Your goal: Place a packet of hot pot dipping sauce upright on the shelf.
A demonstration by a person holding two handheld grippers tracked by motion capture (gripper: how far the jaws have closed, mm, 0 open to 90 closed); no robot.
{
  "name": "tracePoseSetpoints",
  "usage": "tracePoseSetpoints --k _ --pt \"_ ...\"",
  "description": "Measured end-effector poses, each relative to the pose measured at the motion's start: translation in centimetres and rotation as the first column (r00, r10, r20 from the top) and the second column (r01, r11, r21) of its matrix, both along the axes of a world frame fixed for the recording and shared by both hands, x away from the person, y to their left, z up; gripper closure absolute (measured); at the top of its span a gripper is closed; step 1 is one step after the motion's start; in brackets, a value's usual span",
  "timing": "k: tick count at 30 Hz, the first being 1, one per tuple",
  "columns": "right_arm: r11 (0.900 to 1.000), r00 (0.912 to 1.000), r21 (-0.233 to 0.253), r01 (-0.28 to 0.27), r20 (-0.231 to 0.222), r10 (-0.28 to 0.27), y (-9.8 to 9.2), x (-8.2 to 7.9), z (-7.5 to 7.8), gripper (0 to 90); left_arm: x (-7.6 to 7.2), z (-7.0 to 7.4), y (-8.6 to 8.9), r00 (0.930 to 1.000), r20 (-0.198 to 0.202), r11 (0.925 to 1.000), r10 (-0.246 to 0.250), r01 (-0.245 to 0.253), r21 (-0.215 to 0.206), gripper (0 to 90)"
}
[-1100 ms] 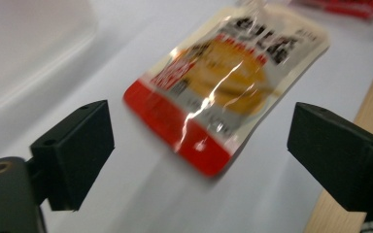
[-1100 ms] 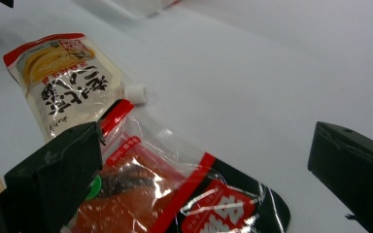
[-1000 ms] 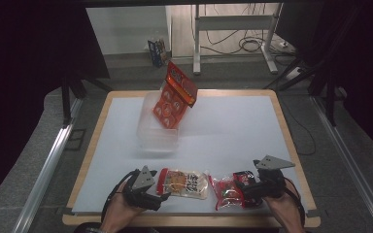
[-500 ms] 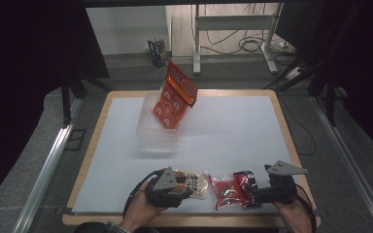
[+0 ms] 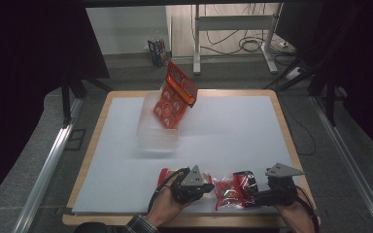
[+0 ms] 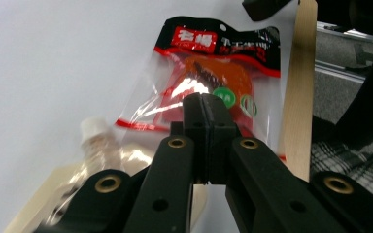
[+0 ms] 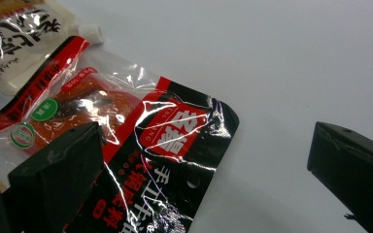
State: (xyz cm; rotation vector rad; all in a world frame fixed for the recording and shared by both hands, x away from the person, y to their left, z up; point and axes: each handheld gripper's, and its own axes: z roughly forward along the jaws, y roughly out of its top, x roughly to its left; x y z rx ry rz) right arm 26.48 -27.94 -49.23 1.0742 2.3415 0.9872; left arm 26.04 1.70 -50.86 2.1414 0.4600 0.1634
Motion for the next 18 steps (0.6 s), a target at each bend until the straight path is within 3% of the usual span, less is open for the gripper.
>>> tracePoseSetpoints --k 8,13,16,18 --pt "1.000 0.9998 0.023 0.018 -0.012 -0.018 -0.4 0.0 0.2 0.0 0.2 -0.6 -2.6 0.9996 -0.007 0.9992 -0.026 0.026 0.029 88.8" --pt "0.999 0.9993 0.047 0.019 -0.032 -0.017 -0.4 0.0 0.3 0.0 -0.3 -1.4 -3.0 0.9993 0.027 0.9895 -0.024 0.020 0.143 89.0" --pt "0.999 0.9989 0.029 0.021 -0.042 -0.019 -0.3 -0.1 0.3 0.0 -0.4 -1.9 -2.7 0.9995 0.027 0.9850 -0.016 0.011 0.172 89.6" --pt "0.999 0.9991 0.036 0.016 -0.041 -0.015 -0.3 -0.2 0.4 0.1 -0.5 -2.0 -2.4 0.9999 0.011 0.9856 -0.008 0.006 0.169 89.6"
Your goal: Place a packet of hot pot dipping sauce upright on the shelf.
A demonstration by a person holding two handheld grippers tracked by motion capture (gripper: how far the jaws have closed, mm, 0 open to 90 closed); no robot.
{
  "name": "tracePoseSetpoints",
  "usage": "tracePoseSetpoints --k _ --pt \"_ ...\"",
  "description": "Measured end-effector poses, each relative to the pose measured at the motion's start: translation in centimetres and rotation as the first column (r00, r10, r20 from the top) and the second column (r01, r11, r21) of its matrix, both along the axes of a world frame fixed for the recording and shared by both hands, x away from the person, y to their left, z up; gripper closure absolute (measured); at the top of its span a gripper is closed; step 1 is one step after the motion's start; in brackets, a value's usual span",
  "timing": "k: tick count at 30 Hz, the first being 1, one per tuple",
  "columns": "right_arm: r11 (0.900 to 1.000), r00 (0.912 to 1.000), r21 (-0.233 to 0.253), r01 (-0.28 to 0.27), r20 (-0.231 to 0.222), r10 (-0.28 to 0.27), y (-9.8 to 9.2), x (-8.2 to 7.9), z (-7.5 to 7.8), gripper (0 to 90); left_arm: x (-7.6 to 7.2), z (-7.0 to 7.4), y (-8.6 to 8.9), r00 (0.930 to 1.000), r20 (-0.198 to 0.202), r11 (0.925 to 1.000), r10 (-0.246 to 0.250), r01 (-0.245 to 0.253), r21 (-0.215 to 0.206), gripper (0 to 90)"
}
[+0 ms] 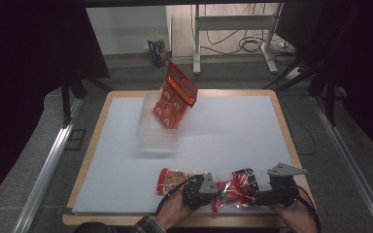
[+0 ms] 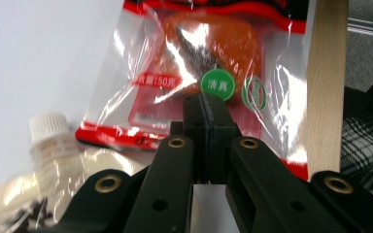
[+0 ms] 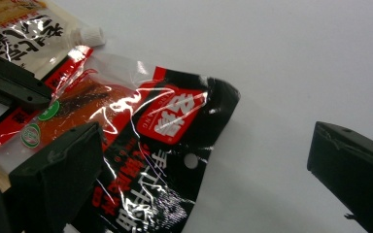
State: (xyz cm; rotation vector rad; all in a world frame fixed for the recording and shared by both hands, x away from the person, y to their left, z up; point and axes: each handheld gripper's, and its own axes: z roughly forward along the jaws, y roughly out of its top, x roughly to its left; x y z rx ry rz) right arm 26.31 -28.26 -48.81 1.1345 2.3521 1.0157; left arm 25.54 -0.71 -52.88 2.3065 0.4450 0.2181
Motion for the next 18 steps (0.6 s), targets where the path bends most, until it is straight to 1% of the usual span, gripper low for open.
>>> tracePoseSetpoints --k 2,4,5,6,9,12,14,18 --pt "1.000 1.0000 0.018 -0.008 -0.001 0.008 0.1 -0.1 0.2 0.9 0.0 -0.1 0.2 0.9999 -0.011 1.0000 0.006 -0.006 0.003 89.7" --pt "1.000 0.9999 0.024 -0.017 -0.002 0.017 0.2 -0.3 0.3 2.6 -0.1 -0.3 0.2 0.9999 -0.007 0.9997 0.009 -0.009 0.022 89.7" --pt "0.999 0.9998 0.026 -0.020 -0.005 0.020 0.3 -0.4 0.4 3.2 -0.2 -0.4 0.2 1.0000 0.001 0.9997 0.010 -0.010 0.022 89.7" --pt "0.999 0.9997 0.027 -0.021 -0.014 0.021 0.4 -0.4 0.4 4.4 -0.2 -0.4 0.3 0.9999 -0.002 0.9997 0.014 -0.014 0.020 89.7" --pt "0.998 0.9973 0.056 -0.028 -0.067 0.031 0.7 -0.4 0.2 6.7 -0.3 -0.4 0.2 0.9999 0.002 0.9996 0.014 -0.015 0.026 89.8" --pt "0.996 0.9936 0.076 -0.039 -0.103 0.047 1.1 -0.4 0.1 9.4 -0.3 -0.4 0.3 0.9999 -0.001 0.9997 0.016 -0.016 0.018 89.8" --pt "0.995 0.9910 0.089 -0.054 -0.117 0.065 1.4 -0.5 -0.1 11.5 -0.2 -0.5 0.4 0.9999 -0.007 0.9998 0.014 -0.014 0.011 89.9" --pt "0.994 0.9831 0.080 -0.078 -0.159 0.090 2.3 -0.3 -0.7 14.3 -0.2 -0.5 0.5 0.9999 -0.008 0.9999 0.011 -0.011 0.005 89.8"
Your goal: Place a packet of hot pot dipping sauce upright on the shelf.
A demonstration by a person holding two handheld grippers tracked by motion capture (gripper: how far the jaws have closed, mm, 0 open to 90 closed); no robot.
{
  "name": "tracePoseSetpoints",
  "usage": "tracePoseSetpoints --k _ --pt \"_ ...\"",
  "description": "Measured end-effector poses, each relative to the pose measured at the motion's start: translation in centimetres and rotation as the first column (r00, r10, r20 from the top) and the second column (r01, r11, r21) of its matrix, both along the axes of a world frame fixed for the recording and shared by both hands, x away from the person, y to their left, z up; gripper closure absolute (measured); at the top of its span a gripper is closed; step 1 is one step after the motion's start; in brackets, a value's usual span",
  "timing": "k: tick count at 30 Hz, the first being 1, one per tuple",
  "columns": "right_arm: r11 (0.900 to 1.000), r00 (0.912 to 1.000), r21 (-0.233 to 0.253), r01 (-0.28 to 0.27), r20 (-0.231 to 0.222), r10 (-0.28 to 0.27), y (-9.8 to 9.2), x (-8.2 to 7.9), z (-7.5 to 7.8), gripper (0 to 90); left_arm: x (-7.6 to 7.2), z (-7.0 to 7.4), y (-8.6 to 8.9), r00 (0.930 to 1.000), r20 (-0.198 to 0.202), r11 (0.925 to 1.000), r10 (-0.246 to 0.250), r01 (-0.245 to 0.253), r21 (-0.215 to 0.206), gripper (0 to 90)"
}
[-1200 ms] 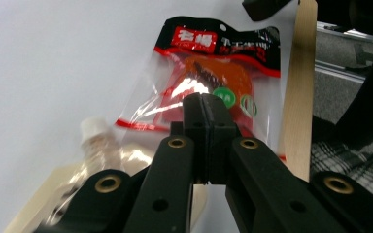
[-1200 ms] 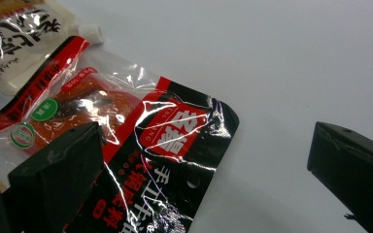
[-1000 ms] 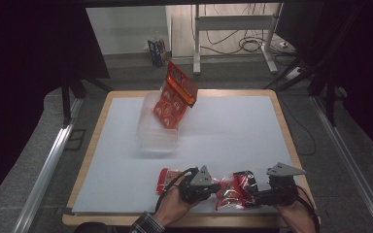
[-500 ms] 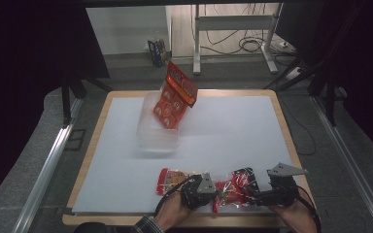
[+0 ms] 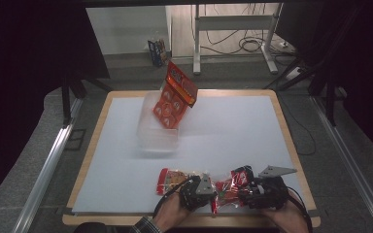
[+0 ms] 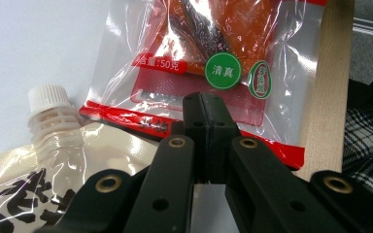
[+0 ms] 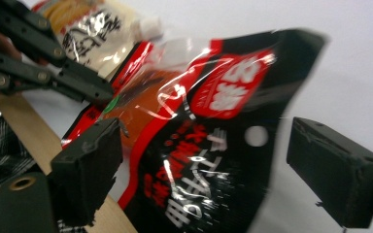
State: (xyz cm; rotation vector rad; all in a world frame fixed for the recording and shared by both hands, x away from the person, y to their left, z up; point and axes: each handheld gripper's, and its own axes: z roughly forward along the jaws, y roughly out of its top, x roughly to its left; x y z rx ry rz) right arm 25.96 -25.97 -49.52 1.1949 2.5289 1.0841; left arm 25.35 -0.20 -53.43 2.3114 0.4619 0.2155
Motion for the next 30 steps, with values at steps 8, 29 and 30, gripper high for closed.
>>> tracePoseSetpoints --k 8,29,30 --pt "0.997 0.9971 0.031 -0.071 -0.025 0.071 1.4 0.0 0.0 21.7 0.0 0.0 0.0 1.0000 -0.004 1.0000 0.001 -0.001 -0.005 89.8" --pt "0.991 0.9960 0.126 -0.043 -0.073 0.052 3.5 0.7 0.1 53.7 0.1 -0.1 0.2 0.9999 -0.015 0.9998 0.008 -0.009 -0.017 89.8" --pt "0.990 0.9955 0.134 -0.037 -0.082 0.048 3.5 0.7 0.1 54.6 0.1 -0.1 0.2 0.9998 -0.015 0.9998 0.009 -0.009 -0.016 89.7"
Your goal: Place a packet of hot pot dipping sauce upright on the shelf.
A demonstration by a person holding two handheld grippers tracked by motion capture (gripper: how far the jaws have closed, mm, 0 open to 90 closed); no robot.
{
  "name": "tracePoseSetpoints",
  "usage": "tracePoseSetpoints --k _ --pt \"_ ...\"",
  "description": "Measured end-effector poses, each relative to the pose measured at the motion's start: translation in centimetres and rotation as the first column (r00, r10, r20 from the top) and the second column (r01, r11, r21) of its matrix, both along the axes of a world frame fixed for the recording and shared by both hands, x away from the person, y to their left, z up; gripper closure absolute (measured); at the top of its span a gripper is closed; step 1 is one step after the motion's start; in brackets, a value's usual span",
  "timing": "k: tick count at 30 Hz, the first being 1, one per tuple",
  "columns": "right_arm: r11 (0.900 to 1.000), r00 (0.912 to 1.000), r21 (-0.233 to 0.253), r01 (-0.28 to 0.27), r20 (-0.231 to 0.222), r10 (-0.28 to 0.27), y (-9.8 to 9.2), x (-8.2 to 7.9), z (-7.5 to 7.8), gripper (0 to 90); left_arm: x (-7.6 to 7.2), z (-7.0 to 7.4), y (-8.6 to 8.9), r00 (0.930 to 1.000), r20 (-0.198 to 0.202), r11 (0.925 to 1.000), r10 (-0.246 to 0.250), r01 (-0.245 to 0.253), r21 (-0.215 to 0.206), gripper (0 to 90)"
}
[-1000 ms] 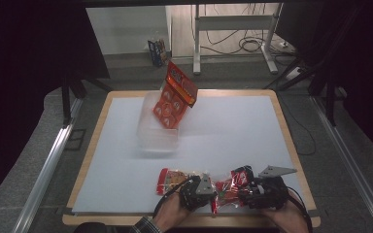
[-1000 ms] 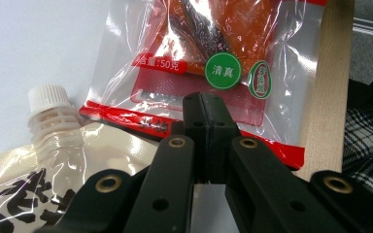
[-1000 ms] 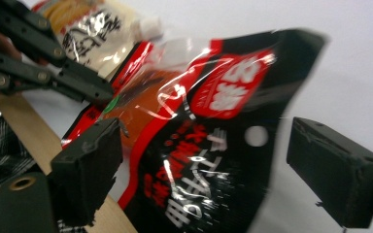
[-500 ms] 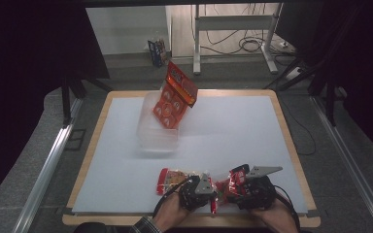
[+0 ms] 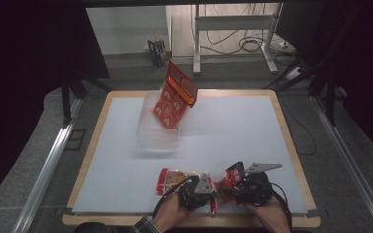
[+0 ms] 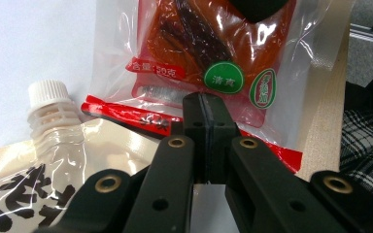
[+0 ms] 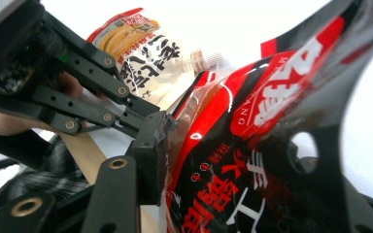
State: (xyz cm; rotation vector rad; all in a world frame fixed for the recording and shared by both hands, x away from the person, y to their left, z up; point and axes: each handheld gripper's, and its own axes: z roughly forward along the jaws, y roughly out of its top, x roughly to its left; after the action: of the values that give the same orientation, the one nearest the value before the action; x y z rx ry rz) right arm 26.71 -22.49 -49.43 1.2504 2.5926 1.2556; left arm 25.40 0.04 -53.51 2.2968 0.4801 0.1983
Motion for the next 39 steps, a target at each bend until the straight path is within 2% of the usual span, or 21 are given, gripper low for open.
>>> tracePoseSetpoints --k 3,7,11,14,19,24,29,33,35,39 --pt "1.000 0.9996 0.023 0.012 -0.025 -0.011 0.1 0.1 -0.1 58.0 0.0 0.0 0.0 1.0000 0.004 1.0000 0.000 0.000 0.005 89.7" --pt "1.000 0.9990 0.015 0.019 -0.041 -0.018 0.3 0.0 0.1 63.0 -0.1 0.1 0.0 0.9999 -0.001 0.9999 0.010 -0.010 0.006 89.1" --pt "0.999 0.9986 0.048 0.012 -0.052 -0.009 0.2 0.2 0.3 66.0 0.0 0.3 0.2 0.9998 -0.001 0.9998 0.020 -0.020 0.002 81.4" --pt "0.998 0.9995 0.068 0.005 -0.032 -0.003 0.0 0.1 0.7 67.6 -0.1 0.9 0.7 0.9996 0.004 0.9990 0.028 -0.028 -0.033 74.4" --pt "0.998 1.0000 0.062 -0.002 0.002 0.002 0.0 0.0 1.3 68.4 -0.2 1.3 0.9 0.9988 0.022 0.9975 0.044 -0.043 -0.056 60.2" --pt "0.999 0.9984 0.040 0.019 0.053 -0.021 -0.3 0.0 2.1 68.6 -0.3 1.5 1.2 0.9969 0.027 0.9944 0.074 -0.072 -0.078 43.2" --pt "0.999 0.9963 0.043 0.027 0.080 -0.030 -1.0 0.3 2.9 68.7 -0.4 1.9 2.2 0.9951 0.046 0.9938 0.088 -0.085 -0.072 27.3" --pt "0.999 0.9948 0.033 0.021 0.099 -0.024 -1.2 0.6 3.5 68.7 -0.4 2.1 3.0 0.9933 0.048 0.9923 0.105 -0.102 -0.071 19.0" --pt "1.000 0.9933 0.024 0.017 0.114 -0.019 -1.2 1.0 3.7 68.7 -0.4 2.2 3.4 0.9927 0.044 0.9912 0.112 -0.108 -0.076 16.9" --pt "1.000 0.9932 0.005 -0.007 0.116 0.006 -0.8 1.8 4.2 68.7 -0.5 2.6 4.2 0.9912 0.041 0.9882 0.126 -0.122 -0.093 12.9"
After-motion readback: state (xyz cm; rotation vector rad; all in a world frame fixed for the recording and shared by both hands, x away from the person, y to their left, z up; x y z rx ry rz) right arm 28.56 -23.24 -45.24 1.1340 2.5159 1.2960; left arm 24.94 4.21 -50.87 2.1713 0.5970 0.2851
